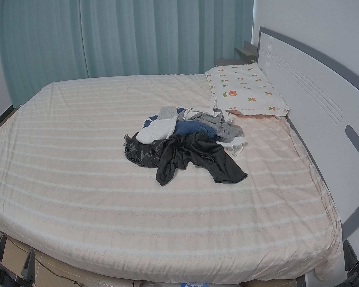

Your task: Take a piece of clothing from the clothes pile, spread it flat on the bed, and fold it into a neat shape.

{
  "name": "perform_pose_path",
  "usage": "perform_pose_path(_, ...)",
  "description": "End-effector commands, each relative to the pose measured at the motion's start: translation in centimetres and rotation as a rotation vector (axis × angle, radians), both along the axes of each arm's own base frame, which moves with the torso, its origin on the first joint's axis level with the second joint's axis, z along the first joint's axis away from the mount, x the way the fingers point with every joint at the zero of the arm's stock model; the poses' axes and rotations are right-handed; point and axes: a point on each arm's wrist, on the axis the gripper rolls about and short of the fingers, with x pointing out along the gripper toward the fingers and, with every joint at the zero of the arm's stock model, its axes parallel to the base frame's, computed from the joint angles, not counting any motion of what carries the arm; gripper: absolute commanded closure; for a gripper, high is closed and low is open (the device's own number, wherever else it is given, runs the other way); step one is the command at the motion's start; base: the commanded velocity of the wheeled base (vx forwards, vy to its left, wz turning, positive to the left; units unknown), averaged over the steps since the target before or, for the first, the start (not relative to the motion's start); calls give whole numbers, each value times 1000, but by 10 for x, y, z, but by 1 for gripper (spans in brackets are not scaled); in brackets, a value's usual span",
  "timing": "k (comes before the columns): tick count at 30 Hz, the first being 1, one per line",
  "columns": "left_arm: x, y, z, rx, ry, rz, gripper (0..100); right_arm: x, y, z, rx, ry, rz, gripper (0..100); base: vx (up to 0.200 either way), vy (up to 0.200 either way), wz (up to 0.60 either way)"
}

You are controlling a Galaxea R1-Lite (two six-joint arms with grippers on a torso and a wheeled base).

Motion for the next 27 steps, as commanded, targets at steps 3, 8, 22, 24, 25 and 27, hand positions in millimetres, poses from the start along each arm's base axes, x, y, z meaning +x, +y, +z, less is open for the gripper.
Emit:
perform_pose_path(3,0,0,-5,2,1,-5,0,-4,1,86,53,-68,45,0,0,0,0)
perform_pose_path(8,0,0,-5,2,1,-10,0,21,3,67,-2,140,145,0,0,0,0)
perform_pose_path(22,0,0,-5,-4,-1,-10,0,177,26,52,115,557,297,0,0,0,0)
perform_pose_path(24,0,0,-5,-3,-1,-10,0,202,34,44,124,582,295,0,0,0,0)
perform_pose_path(25,0,0,-5,-3,-1,-10,0,212,37,41,131,584,291,0,0,0,0)
perform_pose_path(27,0,0,-5,-3,-1,-10,0,232,46,36,146,586,281,0,0,0,0)
